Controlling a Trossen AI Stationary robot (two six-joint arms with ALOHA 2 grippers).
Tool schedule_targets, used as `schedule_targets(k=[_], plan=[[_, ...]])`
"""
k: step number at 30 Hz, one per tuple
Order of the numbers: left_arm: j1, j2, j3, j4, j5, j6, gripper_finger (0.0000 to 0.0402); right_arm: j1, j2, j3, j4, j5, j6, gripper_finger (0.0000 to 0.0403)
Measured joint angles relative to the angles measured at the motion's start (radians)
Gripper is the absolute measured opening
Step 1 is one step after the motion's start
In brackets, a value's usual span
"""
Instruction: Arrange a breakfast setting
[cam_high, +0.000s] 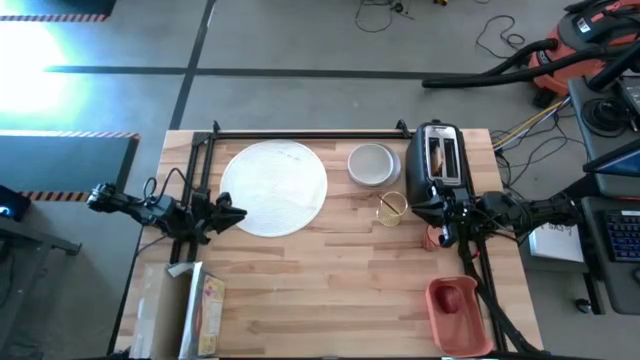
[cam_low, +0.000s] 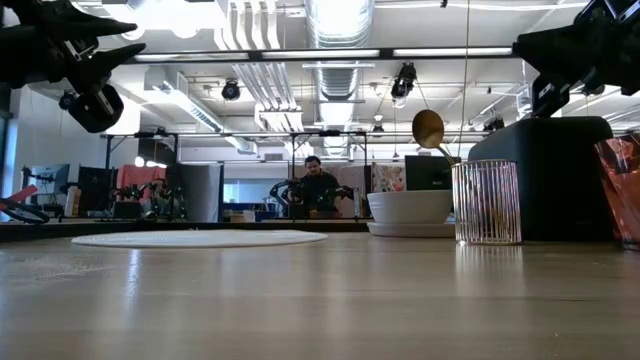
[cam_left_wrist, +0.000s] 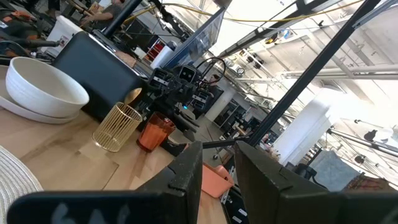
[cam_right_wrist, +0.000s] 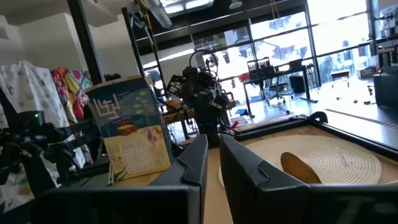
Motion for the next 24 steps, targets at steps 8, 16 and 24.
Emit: schedule_targets(k=[8,16,24], plan=[[0.000,0.000,0.000,0.000,-0.024,0.000,0.0077,0.000,0.000,0.000,0.000,0.000,0.000,0.0034],[0.001,0.000,0.000,0.002,-0.037,0.080,0.0077,0.000,0.000,0.000,0.000,0.000,0.000,0.0034],[0.001,0.000,0.000,0.001,-0.159,0.081,0.0077,0.000,0.000,0.000,0.000,0.000,0.000,0.0034]])
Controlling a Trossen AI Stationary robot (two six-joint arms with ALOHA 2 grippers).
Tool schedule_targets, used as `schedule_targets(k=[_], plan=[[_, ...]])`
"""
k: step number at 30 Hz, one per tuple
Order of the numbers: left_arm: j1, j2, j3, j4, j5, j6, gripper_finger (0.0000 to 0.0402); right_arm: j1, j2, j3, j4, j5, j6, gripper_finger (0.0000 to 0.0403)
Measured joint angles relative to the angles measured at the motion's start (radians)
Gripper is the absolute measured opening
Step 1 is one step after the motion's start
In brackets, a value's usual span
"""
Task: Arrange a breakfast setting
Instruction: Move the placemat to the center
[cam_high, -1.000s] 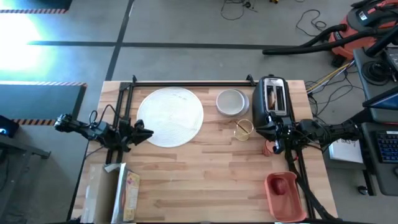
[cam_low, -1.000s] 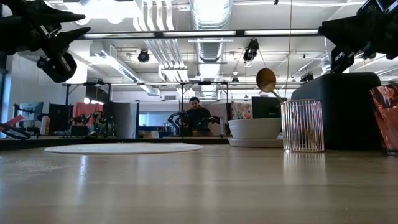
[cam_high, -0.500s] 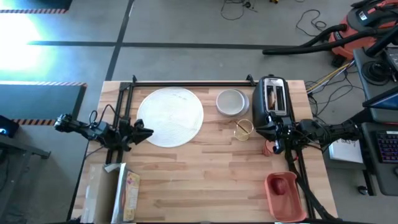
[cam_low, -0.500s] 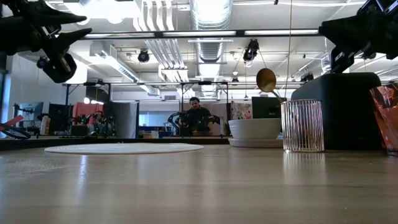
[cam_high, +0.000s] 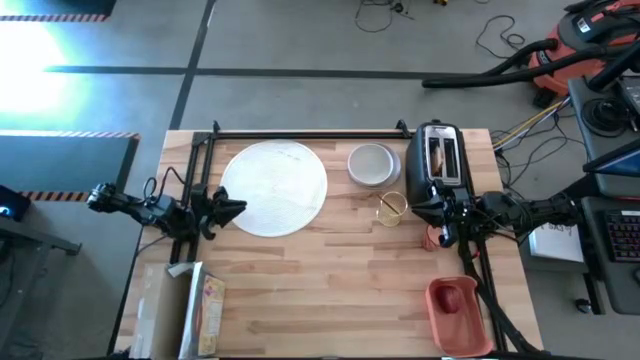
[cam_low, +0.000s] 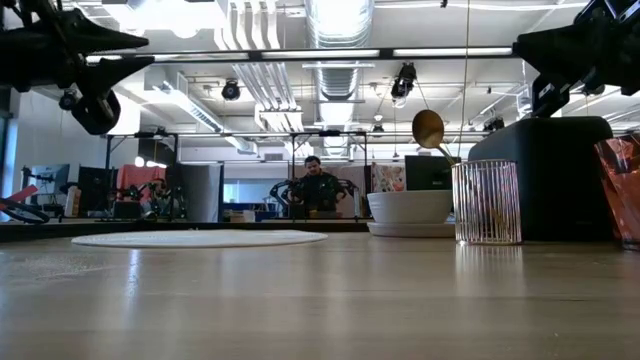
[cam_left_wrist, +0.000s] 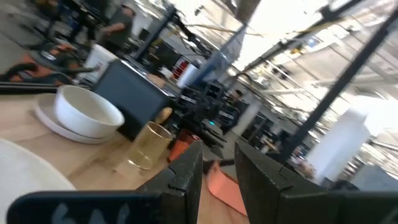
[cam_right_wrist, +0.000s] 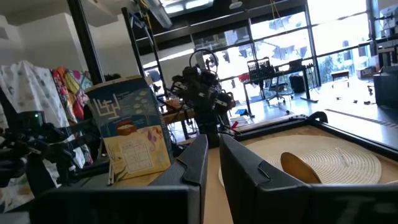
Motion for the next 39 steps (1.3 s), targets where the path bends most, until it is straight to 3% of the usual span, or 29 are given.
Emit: schedule_targets(k=[10,15,23,32,39], plan=[[0.002,0.003,0.027,-0.016,-0.022,0.005,0.0077,0.000,0.000,0.000,0.000,0.000,0.000,0.0034],[0.002,0.050,0.190,-0.240,-0.025,0.029,0.0077,0.000,0.000,0.000,0.000,0.000,0.000,0.0034],[0.002,0.244,0.423,-0.664,-0.214,-0.064,0.0077,0.000,0.000,0.000,0.000,0.000,0.000,0.0034],[0.030,0.488,0.520,-0.746,-0.242,-0.101,0.0077,0.000,0.000,0.000,0.000,0.000,0.000,0.0034],[0.148,0.628,0.650,-0.857,-0.256,-0.041,0.0077,0.000,0.000,0.000,0.000,0.000,0.000,0.0034]])
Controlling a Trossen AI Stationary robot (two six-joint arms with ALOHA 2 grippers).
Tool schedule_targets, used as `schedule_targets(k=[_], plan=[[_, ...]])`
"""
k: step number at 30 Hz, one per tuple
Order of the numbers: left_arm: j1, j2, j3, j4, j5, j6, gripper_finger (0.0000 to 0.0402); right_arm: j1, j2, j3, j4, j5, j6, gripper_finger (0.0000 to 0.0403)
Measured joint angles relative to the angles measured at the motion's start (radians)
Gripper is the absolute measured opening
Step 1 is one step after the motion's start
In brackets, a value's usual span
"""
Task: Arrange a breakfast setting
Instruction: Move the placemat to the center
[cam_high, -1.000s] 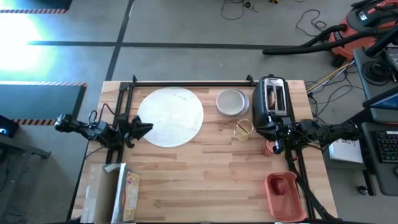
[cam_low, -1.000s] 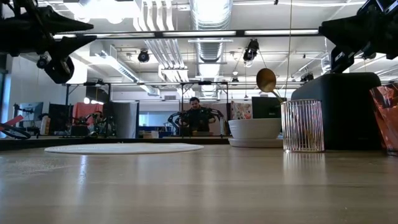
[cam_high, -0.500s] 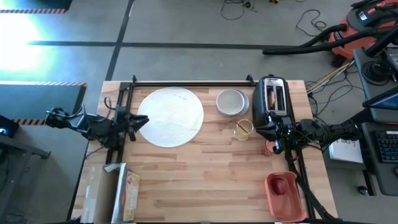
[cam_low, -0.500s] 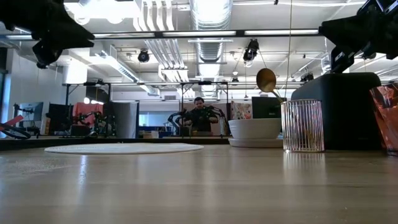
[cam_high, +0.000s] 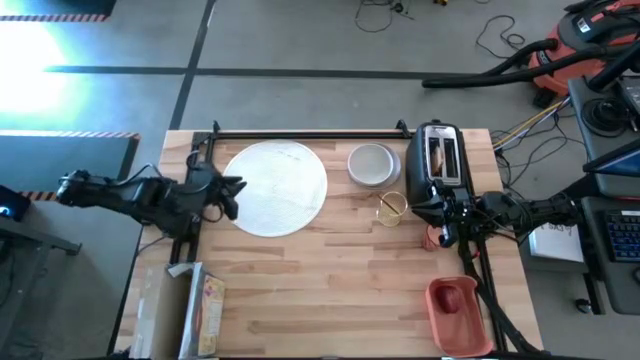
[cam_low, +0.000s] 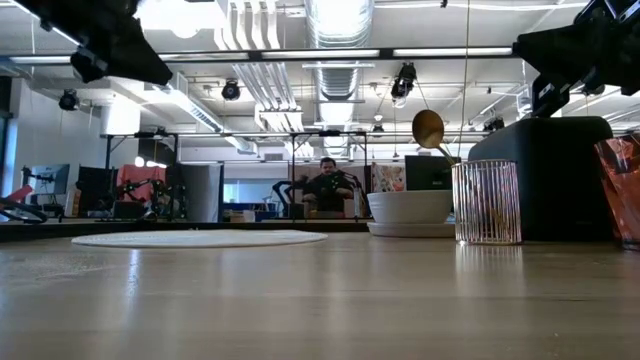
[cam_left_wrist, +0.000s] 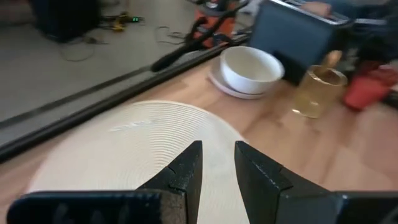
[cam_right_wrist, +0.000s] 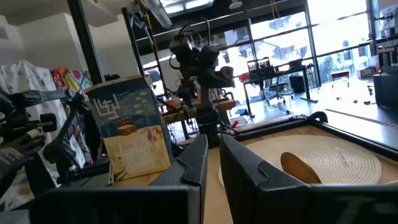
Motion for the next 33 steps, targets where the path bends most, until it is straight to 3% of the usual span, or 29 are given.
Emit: schedule_targets(k=[11,19,24,33], plan=[[0.346,0.215,0.136,-0.070,0.359,0.221,0.0077,0.000,0.000,0.000,0.000,0.000,0.000,0.0034],[0.571,0.338,0.112,-0.013,0.628,0.342,0.0077,0.000,0.000,0.000,0.000,0.000,0.000,0.0034],[0.644,0.410,0.042,0.129,0.669,0.360,0.0077,0.000,0.000,0.000,0.000,0.000,0.000,0.0034],[0.652,0.603,-0.029,0.347,0.670,0.331,0.0077,0.000,0.000,0.000,0.000,0.000,0.000,0.0034]])
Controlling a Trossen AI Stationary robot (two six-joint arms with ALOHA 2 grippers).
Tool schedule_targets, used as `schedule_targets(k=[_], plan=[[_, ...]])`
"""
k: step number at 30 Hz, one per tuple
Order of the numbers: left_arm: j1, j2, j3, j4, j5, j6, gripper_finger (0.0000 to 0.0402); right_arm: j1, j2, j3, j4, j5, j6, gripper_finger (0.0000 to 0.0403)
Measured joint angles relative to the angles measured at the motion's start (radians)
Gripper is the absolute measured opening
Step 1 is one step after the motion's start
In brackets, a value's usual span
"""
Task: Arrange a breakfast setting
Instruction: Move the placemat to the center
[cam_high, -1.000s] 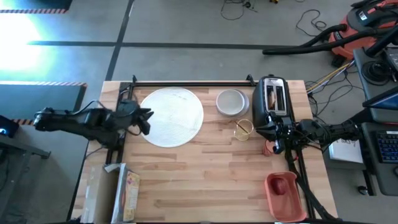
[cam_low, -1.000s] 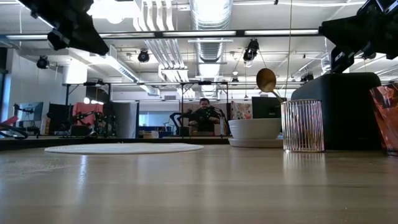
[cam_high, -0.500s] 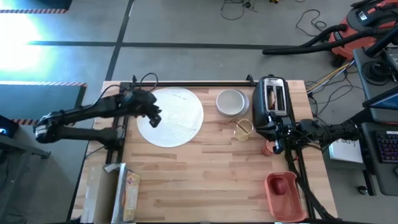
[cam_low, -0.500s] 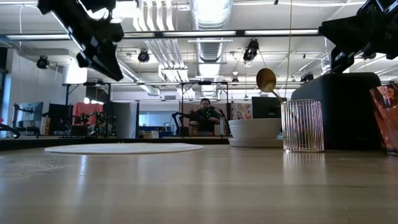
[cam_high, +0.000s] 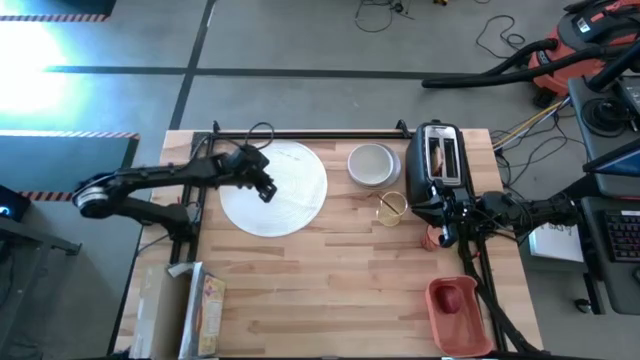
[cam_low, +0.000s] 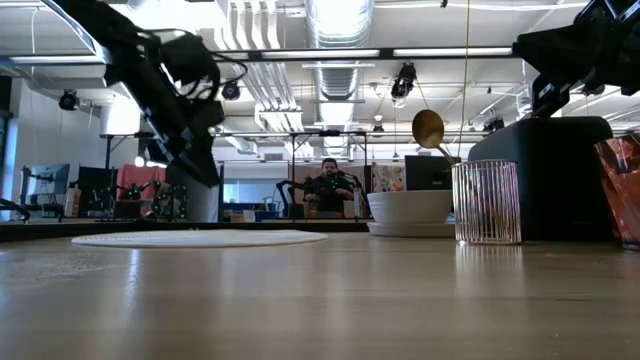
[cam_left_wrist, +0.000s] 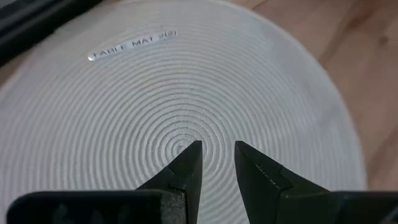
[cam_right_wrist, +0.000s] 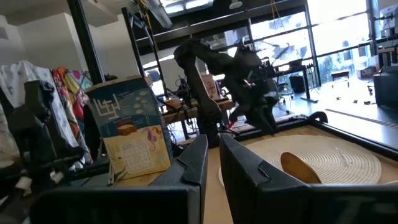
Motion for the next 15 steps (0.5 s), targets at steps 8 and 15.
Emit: schedule_targets(k=[8,15], plan=[[-0.007,0.163,-0.016,0.136,-0.050,-0.069,0.0077,0.000,0.000,0.000,0.000,0.000,0.000,0.0034],[-0.011,0.241,-0.016,0.158,-0.070,-0.098,0.0076,0.000,0.000,0.000,0.000,0.000,0.000,0.0034]])
